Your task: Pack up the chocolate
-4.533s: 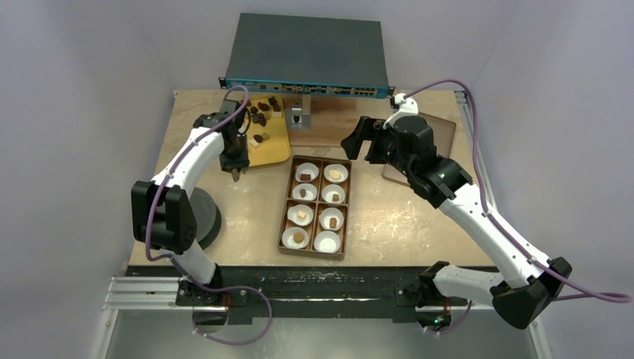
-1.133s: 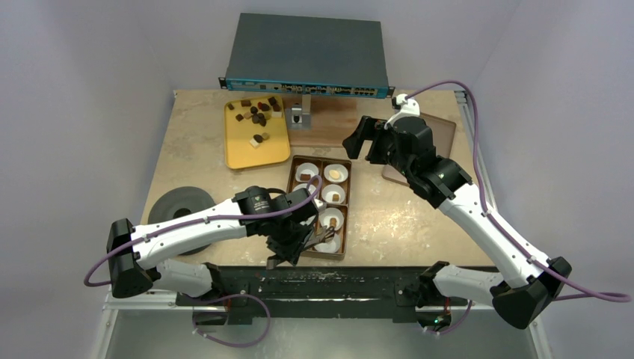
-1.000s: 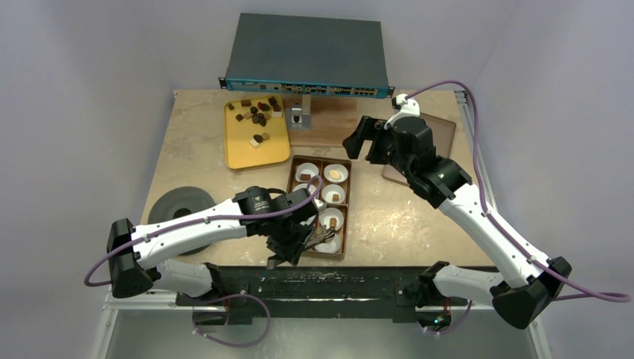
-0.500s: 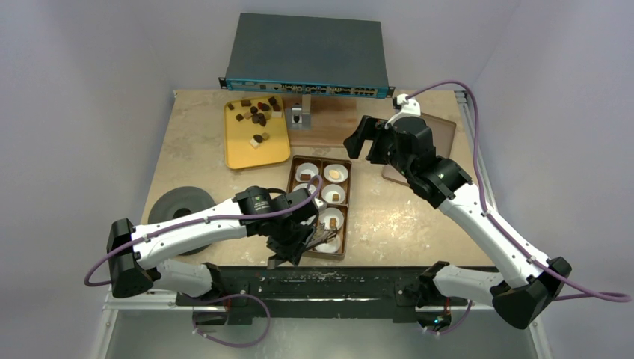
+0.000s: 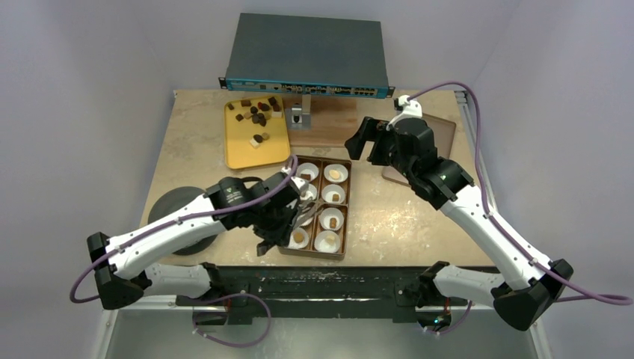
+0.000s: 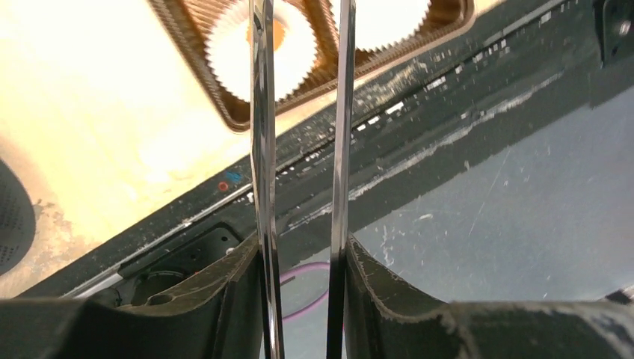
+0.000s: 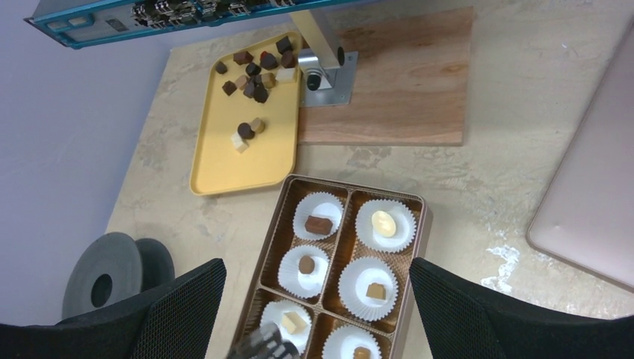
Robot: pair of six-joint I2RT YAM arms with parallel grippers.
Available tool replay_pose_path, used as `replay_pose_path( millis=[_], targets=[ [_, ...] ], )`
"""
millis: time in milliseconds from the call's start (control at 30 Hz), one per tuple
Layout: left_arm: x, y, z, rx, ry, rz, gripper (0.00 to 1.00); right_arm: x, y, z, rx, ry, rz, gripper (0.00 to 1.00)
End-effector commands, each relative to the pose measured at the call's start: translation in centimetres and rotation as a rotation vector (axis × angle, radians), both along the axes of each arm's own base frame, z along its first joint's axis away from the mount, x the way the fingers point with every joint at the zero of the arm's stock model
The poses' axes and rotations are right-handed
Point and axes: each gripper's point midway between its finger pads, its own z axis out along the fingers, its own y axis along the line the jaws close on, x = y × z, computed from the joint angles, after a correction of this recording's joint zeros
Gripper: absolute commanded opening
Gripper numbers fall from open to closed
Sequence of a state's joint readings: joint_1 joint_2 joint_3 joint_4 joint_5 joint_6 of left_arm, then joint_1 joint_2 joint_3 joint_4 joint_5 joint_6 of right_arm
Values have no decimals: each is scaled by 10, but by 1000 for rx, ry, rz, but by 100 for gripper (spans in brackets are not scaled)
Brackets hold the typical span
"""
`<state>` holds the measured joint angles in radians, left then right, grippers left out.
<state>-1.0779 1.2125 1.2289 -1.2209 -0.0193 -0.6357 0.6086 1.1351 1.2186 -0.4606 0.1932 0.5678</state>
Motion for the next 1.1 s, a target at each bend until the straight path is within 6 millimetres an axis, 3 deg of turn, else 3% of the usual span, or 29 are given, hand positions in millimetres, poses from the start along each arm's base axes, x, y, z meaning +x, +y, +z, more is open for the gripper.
replay_pose_path(
  millis=[0, 200, 300, 467, 867, 1067],
  targets=[
    [27, 22, 27, -40, -90, 131, 35, -2, -8, 12, 15, -22, -36, 90],
    [53, 58, 24, 5, -140, 285, 35, -3, -8, 6, 21, -11, -39, 90],
    [67, 72, 12, 18, -138, 352, 35, -3, -4, -3, 16, 5, -21, 90],
    [83, 94, -12, 60, -95, 469, 35, 4, -16, -14, -31, 34, -68, 92],
    [92, 103, -58, 77, -6, 531, 35, 37, -53, -65, -29, 208, -155, 91],
    [98, 101, -71, 95, 14, 539, 35, 57, -52, -89, -12, 321, -218, 91]
  ],
)
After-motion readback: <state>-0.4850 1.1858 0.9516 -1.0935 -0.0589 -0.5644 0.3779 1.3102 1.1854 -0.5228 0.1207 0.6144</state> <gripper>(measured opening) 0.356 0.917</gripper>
